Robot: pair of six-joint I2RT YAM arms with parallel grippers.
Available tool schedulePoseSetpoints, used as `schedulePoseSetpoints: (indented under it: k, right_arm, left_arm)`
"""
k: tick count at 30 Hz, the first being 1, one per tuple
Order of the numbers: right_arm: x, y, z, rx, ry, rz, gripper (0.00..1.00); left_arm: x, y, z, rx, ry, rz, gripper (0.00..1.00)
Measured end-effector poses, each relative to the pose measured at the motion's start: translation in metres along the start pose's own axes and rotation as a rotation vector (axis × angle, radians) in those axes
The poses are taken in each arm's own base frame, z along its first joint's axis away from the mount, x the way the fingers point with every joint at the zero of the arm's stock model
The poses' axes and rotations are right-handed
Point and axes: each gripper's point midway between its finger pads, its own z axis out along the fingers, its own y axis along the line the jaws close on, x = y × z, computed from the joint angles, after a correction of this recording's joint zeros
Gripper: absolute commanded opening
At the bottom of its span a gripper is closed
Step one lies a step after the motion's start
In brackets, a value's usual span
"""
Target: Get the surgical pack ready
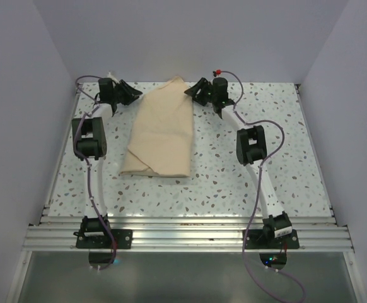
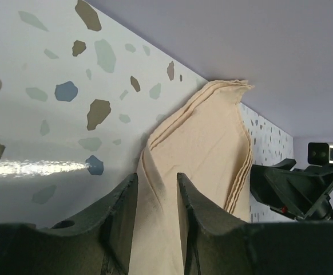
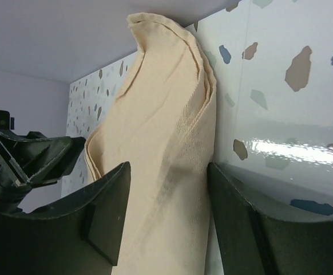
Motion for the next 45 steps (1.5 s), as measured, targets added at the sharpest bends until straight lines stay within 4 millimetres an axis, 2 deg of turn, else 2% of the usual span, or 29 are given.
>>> schedulePoseSetpoints:
  k: [8,15,20,25,26,30,32,39,45]
  right_arm:
    - [0.006,0.005,0.009,0.002,-0.021,-0.05,0.59]
    - [0.006,0.003,0.009,0.012,-0.023,-0.066,0.56]
    - [0.006,0.002,0.009,0.013,-0.022,-0.074,0.56]
    - [0.006,0.001,0.009,0.014,-0.022,-0.08,0.56]
    - [0.006,0.001,0.009,0.014,-0.022,-0.08,0.56]
    - [0.006,0.001,0.009,0.013,-0.021,-0.084,0.55]
    - [0.007,0.001,0.009,0.014,-0.021,-0.086,0.55]
    - [0.007,0.0,0.009,0.013,-0.019,-0.09,0.55]
    - [0.007,0.0,0.009,0.012,-0.018,-0.095,0.54]
  left_arm:
    - [0.013,-0.013,0.012,0.001,0.02,0.068,0.37]
    - [0.025,-0.001,0.019,-0.022,0.048,0.074,0.34]
    - [0.023,0.002,0.017,-0.036,0.043,0.112,0.37]
    - [0.014,0.01,0.005,-0.132,-0.001,0.169,0.4]
    - [0.012,0.013,0.004,-0.156,-0.012,0.183,0.43]
    - [0.006,0.022,0.002,-0.233,-0.041,0.233,0.45]
    - [0.007,0.018,0.003,-0.255,-0.043,0.259,0.45]
    - [0.03,-0.003,0.014,-0.243,-0.002,0.299,0.45]
    - [0.026,0.003,0.016,-0.247,-0.003,0.293,0.43]
